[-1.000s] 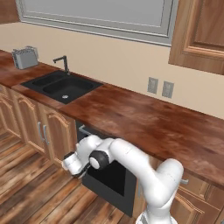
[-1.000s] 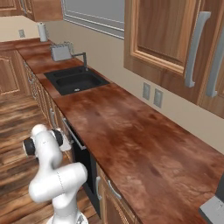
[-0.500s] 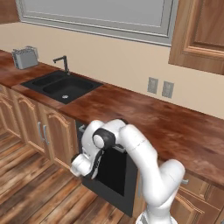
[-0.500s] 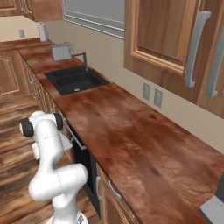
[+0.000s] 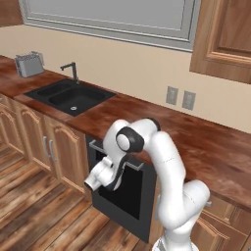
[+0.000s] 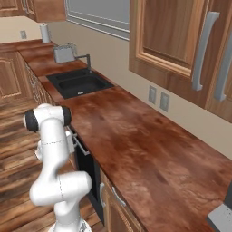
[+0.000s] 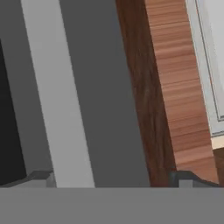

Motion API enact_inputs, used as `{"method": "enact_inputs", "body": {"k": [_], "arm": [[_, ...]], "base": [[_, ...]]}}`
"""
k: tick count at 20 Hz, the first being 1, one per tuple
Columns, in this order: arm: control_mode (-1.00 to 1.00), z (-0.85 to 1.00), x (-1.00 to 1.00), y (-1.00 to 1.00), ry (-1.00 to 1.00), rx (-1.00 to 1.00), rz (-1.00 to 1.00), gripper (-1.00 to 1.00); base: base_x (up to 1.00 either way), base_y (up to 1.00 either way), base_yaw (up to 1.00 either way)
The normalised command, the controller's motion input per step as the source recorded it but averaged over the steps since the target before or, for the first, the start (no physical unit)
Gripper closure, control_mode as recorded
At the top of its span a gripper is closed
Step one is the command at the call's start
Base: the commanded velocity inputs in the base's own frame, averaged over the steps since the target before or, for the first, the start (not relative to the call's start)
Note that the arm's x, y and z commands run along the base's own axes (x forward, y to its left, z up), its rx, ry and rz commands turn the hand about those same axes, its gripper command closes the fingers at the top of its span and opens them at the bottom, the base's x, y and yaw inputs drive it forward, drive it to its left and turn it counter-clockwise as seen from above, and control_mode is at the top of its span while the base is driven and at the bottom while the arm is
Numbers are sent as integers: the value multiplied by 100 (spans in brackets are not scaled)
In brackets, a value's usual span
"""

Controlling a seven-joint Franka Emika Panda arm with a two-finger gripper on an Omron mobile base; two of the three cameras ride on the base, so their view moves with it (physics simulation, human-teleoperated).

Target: Open the dishwasher door and pull out the top rack.

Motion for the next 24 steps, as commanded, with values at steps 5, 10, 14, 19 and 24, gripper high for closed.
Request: {"method": "enact_inputs", "body": {"k": [5, 10, 14, 19, 24], "arm": [[-100, -66, 6, -15, 1, 21, 10, -100], [-100, -81, 3, 6, 0, 14, 7, -100], [-100, -35, 66, -23, 3, 11, 0, -100], [-100, -12, 79, -38, 6, 11, 0, 100], [-100, 50, 32, -35, 23, 31, 0, 100]], "base": [[0, 0, 0], [0, 0, 0], [0, 0, 0], [0, 0, 0], [0, 0, 0]]}}
